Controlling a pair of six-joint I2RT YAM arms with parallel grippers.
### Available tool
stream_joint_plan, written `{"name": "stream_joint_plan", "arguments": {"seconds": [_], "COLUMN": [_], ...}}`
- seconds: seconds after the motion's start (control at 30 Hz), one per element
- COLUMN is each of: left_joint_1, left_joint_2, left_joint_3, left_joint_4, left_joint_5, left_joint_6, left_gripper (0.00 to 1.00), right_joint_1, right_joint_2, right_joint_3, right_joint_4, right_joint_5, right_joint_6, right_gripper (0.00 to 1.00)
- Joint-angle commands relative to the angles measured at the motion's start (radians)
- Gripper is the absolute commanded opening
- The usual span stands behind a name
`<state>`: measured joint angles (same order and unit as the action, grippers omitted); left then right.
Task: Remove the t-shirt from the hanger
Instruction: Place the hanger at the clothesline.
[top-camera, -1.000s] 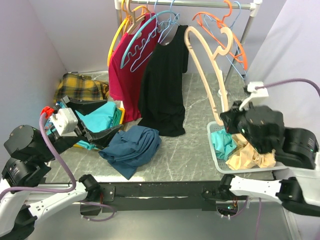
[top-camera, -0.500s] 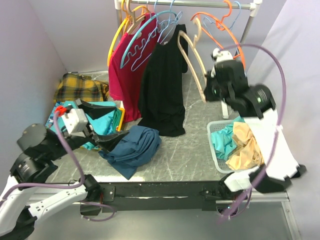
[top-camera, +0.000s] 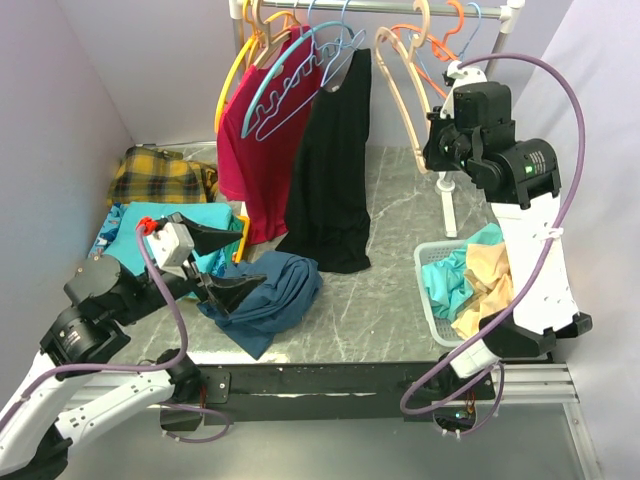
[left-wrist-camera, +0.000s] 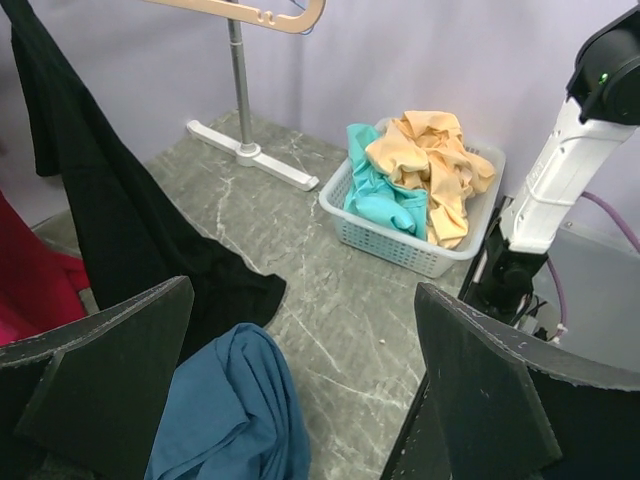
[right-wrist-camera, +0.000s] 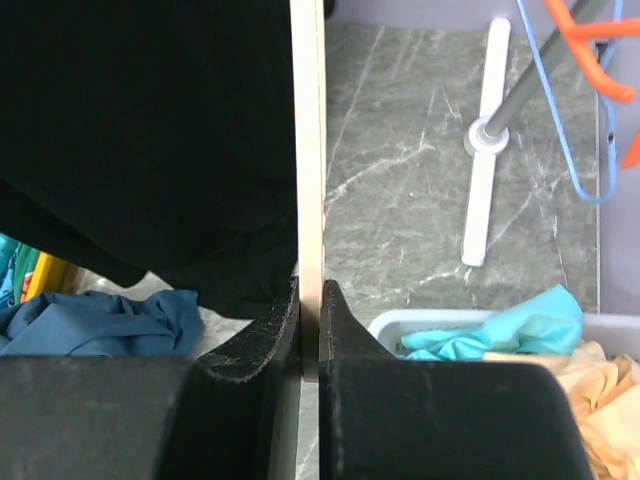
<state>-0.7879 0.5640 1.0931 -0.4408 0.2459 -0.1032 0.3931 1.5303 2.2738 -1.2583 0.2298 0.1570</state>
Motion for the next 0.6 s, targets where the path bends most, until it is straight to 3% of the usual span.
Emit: {"name": "stream_joint_plan", "arguments": {"seconds": [0.0, 0.57], "left_joint_1": [0.001, 0.001], "left_joint_2": [-0.01, -0.049], "left_joint_3": [-0.019, -0.051], "left_joint_4": [0.045, 0.03], "left_joint_5": [0.001, -0.022], "left_joint_6": [-0.042, -0.053], "left_gripper": [0.99, 1.0], "right_joint_1": [-0.017, -0.123], "right_joint_2": [0.025, 0.166], "right_joint_3": [0.065, 0.171], "right_joint_4": [0.06, 0.146], "right_joint_5": [-0.053, -0.187], "right_joint_6": [-0.042, -0.076], "right_gripper": [0.0, 0.0]}}
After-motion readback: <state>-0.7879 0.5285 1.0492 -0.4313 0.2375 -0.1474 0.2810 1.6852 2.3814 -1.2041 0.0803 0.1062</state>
